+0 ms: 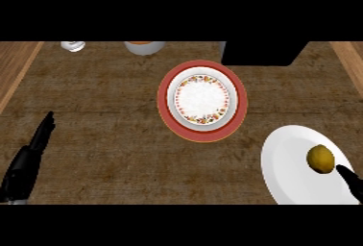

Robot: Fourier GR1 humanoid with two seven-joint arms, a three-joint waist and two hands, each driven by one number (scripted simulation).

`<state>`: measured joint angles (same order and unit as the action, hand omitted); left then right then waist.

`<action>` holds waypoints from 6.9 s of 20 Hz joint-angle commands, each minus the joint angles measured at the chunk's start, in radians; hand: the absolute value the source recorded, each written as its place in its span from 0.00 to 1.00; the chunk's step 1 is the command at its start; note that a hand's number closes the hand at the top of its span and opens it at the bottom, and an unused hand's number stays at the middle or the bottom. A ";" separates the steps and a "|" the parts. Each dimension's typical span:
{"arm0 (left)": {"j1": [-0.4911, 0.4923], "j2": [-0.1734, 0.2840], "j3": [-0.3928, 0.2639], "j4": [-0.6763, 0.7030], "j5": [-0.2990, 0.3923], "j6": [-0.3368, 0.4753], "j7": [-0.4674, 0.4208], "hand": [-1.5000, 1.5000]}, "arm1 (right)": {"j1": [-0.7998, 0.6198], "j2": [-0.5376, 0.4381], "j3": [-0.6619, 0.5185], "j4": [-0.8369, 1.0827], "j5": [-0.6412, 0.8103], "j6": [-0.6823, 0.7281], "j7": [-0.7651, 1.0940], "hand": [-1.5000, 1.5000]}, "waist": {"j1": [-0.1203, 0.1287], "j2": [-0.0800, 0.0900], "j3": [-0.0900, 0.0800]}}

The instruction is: Pick the lemon from the plate and place it in the plate

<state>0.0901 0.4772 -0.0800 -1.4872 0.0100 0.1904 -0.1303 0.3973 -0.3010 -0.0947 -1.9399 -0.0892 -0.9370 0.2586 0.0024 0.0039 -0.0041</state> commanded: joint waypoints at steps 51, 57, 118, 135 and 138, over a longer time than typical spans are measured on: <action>0.021 -0.154 0.197 -0.025 -0.169 -0.182 -0.002 0.50 | -0.454 -0.092 -0.105 0.731 0.043 0.830 0.288 1.00 | 0.002 -0.004 0.004; 0.013 -0.169 0.209 0.031 -0.195 -0.176 -0.060 0.50 | -0.462 -0.072 -0.120 0.772 0.085 0.800 0.198 1.00 | 0.002 -0.003 0.004; 0.033 -0.220 0.196 0.001 -0.237 -0.194 -0.063 0.50 | -1.485 0.174 0.338 1.489 0.691 1.074 -0.845 1.00 | 0.022 0.002 0.004; -0.032 -0.251 0.171 -0.046 -0.274 -0.176 0.014 0.50 | -1.556 0.258 0.059 1.671 0.495 1.023 -0.781 0.00 | 0.037 0.009 0.005; -0.024 -0.218 0.219 0.019 -0.237 -0.207 -0.034 0.50 | -1.572 0.190 -0.035 1.667 0.411 1.047 -0.756 0.00 | 0.029 0.009 0.004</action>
<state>0.0629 0.2577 0.1289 -1.4938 -0.2308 -0.0160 -0.1410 -1.1409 -0.0714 -0.0255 -0.2783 0.4123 0.1056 -0.5273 0.0292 0.0107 0.0005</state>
